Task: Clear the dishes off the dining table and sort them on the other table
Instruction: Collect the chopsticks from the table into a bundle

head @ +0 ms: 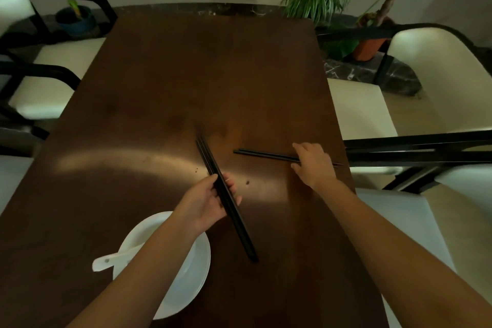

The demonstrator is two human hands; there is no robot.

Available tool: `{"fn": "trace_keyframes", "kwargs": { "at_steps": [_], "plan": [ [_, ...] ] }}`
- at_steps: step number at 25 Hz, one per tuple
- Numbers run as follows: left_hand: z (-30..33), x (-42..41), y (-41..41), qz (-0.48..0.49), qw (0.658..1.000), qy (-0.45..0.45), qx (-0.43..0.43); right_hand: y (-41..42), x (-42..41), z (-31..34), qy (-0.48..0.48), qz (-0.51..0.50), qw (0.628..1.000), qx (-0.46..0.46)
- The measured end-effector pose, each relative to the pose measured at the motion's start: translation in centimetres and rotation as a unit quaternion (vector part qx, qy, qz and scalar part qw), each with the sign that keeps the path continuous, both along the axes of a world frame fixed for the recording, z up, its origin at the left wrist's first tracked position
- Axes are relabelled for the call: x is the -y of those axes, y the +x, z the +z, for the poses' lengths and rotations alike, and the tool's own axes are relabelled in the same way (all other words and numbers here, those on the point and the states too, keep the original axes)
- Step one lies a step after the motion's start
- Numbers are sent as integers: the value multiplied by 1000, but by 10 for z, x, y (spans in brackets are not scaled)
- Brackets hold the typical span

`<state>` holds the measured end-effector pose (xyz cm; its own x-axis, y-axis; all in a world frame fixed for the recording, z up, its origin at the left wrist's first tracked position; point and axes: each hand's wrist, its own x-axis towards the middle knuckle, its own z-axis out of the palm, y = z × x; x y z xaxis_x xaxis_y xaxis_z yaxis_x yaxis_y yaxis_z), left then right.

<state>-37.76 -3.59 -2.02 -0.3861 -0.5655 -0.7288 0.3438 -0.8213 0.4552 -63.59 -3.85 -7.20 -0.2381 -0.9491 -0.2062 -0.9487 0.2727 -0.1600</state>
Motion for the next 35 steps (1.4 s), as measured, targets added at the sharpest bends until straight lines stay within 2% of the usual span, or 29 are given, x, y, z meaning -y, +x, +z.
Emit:
{"fn": "trace_keyframes", "kwargs": {
  "at_steps": [2,6,9,11,15,18,19,20,21,22,24,25,27,29,31,34,35],
  "plan": [
    [-3,5,-3,-3,1000,0,6,-6,10,-15,6,53,998,-35],
    [-7,14,-5,-13,1000,3,8,-8,14,-20,-52,104,992,-49],
    [-8,16,-4,-27,1000,5,6,-6,16,-18,-36,162,984,-59],
    [-8,17,-2,-28,999,14,12,-7,16,-16,-20,166,985,-50],
    [-8,15,4,-24,999,24,8,-5,10,-10,66,117,990,29],
    [-8,11,12,-30,999,35,4,-4,9,16,98,46,981,161],
    [-7,9,16,-38,998,40,5,-2,8,34,83,61,977,184],
    [-7,9,19,-52,998,43,6,0,9,55,48,123,977,165],
    [-6,8,21,-71,996,44,8,5,10,76,-18,217,971,103],
    [-4,8,24,-96,994,41,9,12,12,96,-98,332,938,25],
    [3,6,27,-159,987,23,6,37,10,126,-195,505,837,-75],
    [7,4,28,-187,982,9,-3,50,8,132,-197,557,802,-89],
    [14,-3,30,-218,975,-16,-33,77,0,133,-176,614,762,-103],
    [19,-9,32,-227,972,-27,-50,95,-6,124,-166,634,747,-114],
    [25,-16,35,-240,968,-53,-46,106,-10,116,-168,637,746,-101],
    [32,-27,36,-237,965,-106,-26,117,-15,107,-222,643,730,-66],
    [34,-31,35,-225,967,-118,-19,121,-17,104,-239,607,757,-27]
  ]
}}
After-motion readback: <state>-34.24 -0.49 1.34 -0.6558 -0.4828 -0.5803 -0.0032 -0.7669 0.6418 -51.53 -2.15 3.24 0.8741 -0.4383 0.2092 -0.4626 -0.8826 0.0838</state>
